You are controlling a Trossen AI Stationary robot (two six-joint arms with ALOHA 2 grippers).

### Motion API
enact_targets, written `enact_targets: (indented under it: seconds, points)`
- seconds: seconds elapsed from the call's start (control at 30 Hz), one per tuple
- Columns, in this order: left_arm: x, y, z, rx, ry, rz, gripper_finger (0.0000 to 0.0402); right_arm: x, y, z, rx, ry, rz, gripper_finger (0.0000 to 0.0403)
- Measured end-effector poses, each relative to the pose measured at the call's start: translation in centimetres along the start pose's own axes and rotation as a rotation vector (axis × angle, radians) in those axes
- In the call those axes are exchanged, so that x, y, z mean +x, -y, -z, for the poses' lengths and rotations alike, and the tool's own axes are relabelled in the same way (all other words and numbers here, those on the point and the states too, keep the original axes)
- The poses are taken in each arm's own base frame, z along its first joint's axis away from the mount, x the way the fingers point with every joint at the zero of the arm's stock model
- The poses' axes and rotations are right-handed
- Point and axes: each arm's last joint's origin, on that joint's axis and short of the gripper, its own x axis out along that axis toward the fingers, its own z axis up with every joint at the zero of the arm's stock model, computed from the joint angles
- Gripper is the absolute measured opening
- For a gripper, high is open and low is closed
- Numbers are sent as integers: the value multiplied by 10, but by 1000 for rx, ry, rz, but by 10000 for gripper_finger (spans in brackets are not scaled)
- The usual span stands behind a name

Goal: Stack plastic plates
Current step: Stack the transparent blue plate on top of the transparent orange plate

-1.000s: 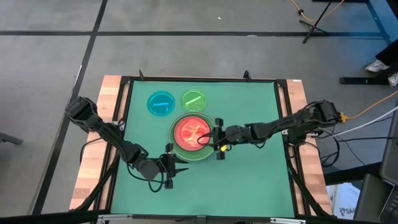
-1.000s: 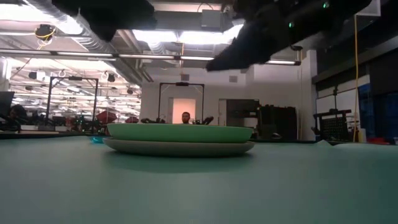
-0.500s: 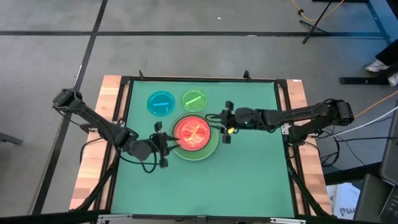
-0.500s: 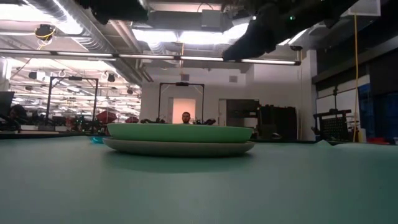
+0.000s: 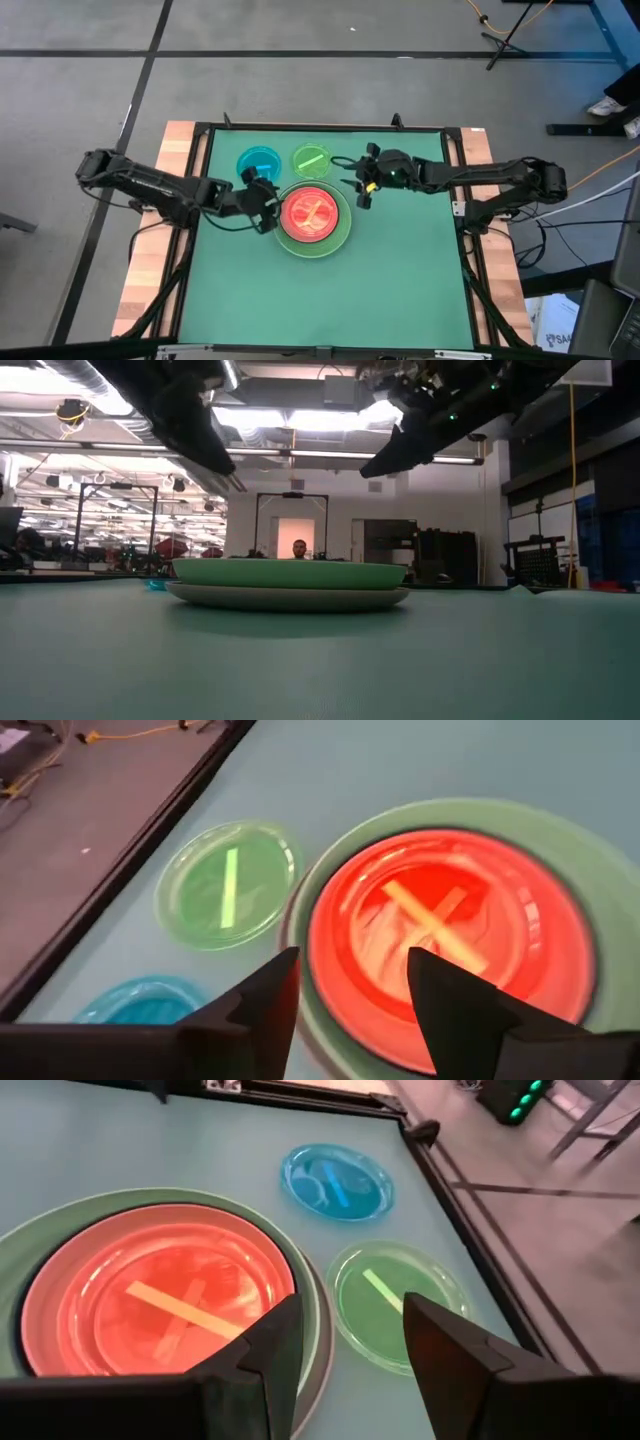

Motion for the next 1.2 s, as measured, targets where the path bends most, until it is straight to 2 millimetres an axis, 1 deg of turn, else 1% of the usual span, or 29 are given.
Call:
enact_targets:
  seconds: [0.1,0.27,0.43,0.57,0.63,0.77,0.87,0.97,1.07,1.13,1.2]
  points:
    - [4,-8,2,45,-43,-29,182,0,4,4,7,-23,-27,166]
    - [8,-19,10,92,-140,-79,182,1,1,11,-1,-67,-52,166]
    - [13,-24,25,129,-194,1,182,0,-5,38,-2,-89,-56,166]
    - [20,-35,42,157,-238,39,182,-2,-10,60,26,-36,-44,166]
    - [23,-41,46,170,-227,60,182,-3,-12,70,48,-6,-39,166]
    - [34,-54,57,211,-237,75,183,-6,-15,84,99,70,-22,166]
    - [43,-67,66,219,-241,32,183,-8,-16,88,134,113,-12,166]
    - [52,-76,78,213,-258,0,183,-6,-16,88,145,151,-7,166]
    - [58,-85,78,132,-225,-72,183,-3,-16,89,146,160,-6,166]
    - [65,-87,80,79,-243,-82,183,-3,-16,89,145,169,-5,166]
    - [71,-86,88,85,-299,-73,183,-2,-16,88,144,177,-3,166]
